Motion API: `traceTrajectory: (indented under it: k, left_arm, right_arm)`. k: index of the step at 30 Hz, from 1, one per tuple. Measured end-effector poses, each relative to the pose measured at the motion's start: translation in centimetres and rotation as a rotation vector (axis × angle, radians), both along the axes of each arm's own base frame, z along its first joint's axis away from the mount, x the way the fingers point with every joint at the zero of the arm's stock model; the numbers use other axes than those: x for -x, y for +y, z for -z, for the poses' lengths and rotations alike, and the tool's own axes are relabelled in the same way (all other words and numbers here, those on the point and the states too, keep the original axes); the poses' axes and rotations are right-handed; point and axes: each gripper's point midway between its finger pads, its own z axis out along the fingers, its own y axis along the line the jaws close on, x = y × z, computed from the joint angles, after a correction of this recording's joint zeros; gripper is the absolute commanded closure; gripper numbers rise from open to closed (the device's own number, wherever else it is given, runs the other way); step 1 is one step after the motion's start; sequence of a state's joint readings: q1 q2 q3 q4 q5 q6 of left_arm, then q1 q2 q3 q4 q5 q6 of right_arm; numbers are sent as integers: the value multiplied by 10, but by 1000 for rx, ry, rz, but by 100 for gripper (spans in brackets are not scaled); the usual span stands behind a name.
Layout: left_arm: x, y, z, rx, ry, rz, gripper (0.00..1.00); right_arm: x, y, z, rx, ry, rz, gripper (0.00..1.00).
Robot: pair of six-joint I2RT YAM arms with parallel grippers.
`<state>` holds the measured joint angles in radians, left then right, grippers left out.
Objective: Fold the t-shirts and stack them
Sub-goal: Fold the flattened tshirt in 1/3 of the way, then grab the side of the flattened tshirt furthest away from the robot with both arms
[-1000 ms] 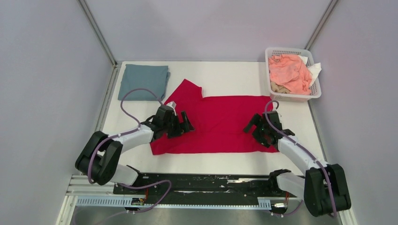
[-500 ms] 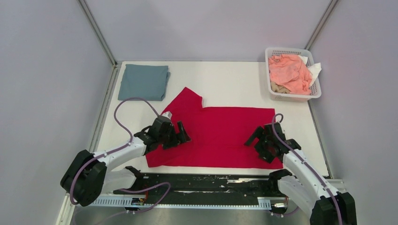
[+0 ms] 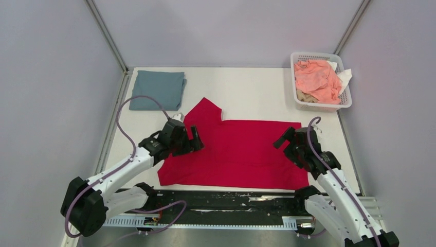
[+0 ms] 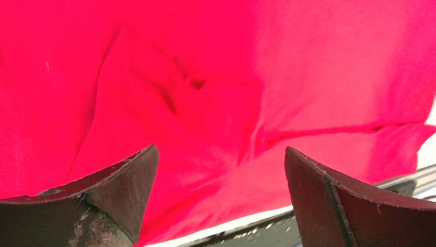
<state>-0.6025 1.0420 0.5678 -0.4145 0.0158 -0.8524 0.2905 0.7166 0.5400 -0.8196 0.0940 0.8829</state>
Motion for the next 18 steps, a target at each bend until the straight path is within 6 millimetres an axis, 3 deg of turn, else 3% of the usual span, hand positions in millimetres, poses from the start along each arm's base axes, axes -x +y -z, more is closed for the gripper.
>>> traceTrajectory:
  k: [4,6,8,10,13,18]
  left_arm:
    - [-56,-7,-59,-10,-154,-38,0]
    - [-94,-9,-82,-4,-214,-63,0]
    - [-144,-9,-99,-6,-259,-95,0]
    - [-188,-6,-101,-27,-270,-115,0]
    - [-254,-7,-86,-77,-260,-101,0]
    - [-323,-17,-49,-142,-223,-12,0]
  right_arm:
    - [-41,-3,-50,28,-220,11,0]
    - [-51,-6,-59,47,-277,17,0]
    - [-59,-8,-64,66,-314,18,0]
    - [-66,-9,-66,89,-331,15,0]
    - [-75,-14,-64,133,-342,16,0]
    - [-84,-16,-59,176,-339,1,0]
